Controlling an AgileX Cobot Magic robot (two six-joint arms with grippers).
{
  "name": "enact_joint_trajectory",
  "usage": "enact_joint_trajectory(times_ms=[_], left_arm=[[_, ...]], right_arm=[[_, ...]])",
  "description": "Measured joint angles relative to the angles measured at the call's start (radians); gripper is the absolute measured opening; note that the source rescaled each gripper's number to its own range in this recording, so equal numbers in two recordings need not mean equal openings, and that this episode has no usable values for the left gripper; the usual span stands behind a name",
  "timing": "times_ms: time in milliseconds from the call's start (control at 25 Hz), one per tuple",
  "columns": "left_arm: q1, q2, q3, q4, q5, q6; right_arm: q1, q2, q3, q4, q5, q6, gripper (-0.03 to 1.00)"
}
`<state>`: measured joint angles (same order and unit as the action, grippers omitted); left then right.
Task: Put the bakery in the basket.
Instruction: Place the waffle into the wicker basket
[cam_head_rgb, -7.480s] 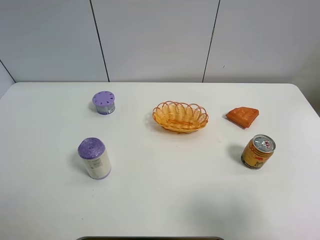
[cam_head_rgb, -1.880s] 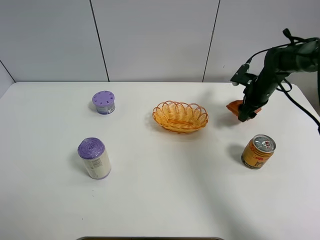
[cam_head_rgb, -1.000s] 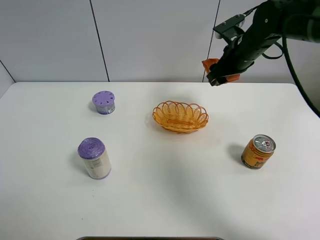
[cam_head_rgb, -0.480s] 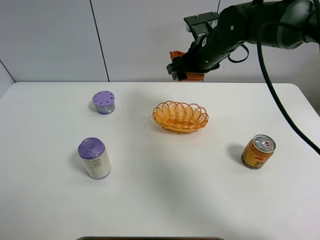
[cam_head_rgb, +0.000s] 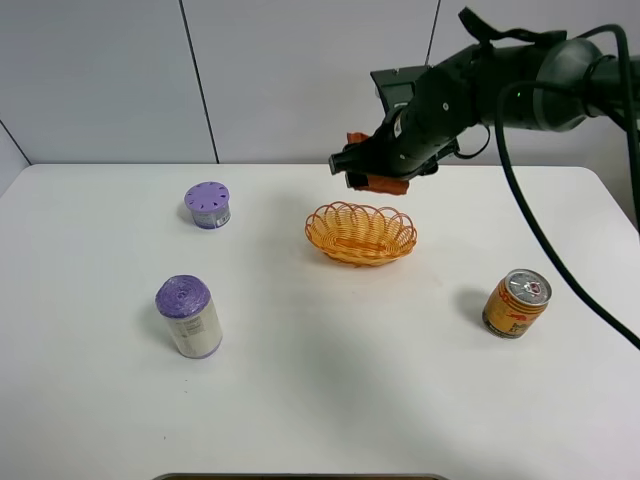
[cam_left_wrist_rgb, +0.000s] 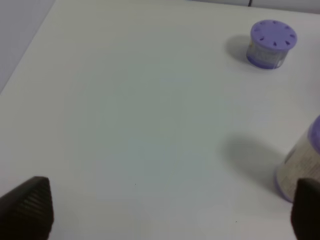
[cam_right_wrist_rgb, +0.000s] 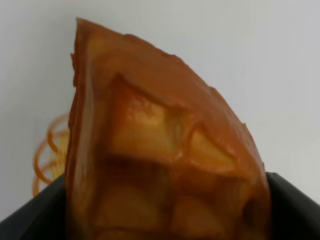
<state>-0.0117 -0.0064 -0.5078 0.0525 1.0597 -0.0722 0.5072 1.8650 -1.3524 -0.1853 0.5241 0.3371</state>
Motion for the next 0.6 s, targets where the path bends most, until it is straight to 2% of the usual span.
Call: enact_joint_trajectory(times_ms=[280, 600], left_arm=[[0.000, 0.000, 0.000, 0.000, 0.000, 0.000], [0.000, 0.000, 0.000, 0.000, 0.000, 0.000]], right_arm=[[-0.007, 0.000, 0.141, 0.020, -0.177, 0.006, 0.03], [-0.009, 0.121, 0.160, 0.050, -0.297, 0.008, 0.03]])
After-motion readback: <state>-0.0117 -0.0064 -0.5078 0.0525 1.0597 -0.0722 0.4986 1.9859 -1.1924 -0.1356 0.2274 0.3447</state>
